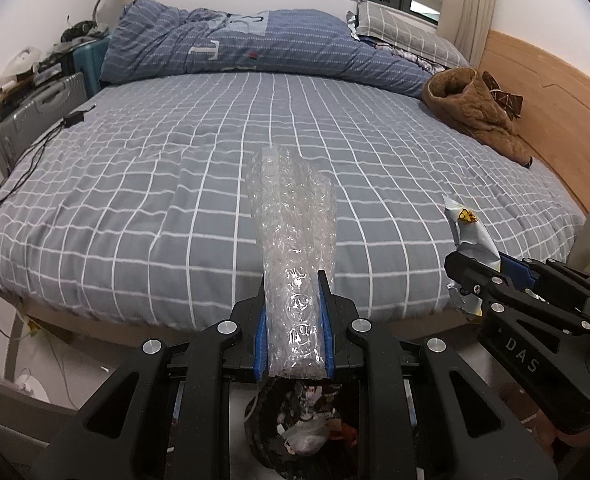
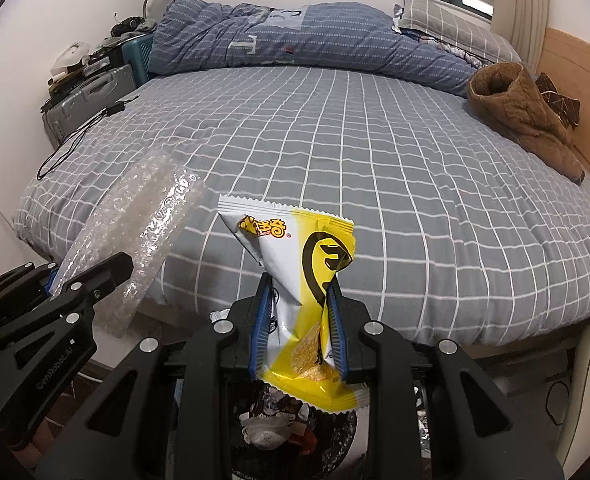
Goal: Collect trash
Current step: 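Carry the bubble wrap and yellow wrapper with both tools down to the bin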
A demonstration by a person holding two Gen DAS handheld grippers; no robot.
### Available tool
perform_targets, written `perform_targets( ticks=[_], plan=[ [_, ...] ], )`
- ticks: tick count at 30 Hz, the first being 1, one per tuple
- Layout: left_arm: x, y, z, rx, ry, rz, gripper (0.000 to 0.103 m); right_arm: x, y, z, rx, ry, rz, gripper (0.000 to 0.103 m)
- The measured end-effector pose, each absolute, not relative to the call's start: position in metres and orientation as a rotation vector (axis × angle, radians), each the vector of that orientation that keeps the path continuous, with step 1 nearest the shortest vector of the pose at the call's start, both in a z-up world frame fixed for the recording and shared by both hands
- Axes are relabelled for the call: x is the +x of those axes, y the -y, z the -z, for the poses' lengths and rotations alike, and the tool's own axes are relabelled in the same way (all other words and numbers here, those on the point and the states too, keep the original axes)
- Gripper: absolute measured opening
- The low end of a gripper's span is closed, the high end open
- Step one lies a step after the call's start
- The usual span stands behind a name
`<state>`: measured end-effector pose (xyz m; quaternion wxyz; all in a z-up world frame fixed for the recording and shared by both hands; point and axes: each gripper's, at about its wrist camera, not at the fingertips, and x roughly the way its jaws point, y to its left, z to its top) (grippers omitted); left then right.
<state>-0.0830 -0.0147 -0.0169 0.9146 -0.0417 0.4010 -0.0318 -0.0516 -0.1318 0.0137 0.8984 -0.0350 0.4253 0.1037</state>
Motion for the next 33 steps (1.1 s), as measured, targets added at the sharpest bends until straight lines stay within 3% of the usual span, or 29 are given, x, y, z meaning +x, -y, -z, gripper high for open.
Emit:
perform_targets(
  ticks=[33],
  plan=[
    [-0.169,0.029,0.027,-0.070,-0.934,0.069,0.020,-0.140,0.165,0.008,-0.076,-0.979,-0.173,0.025]
  ],
)
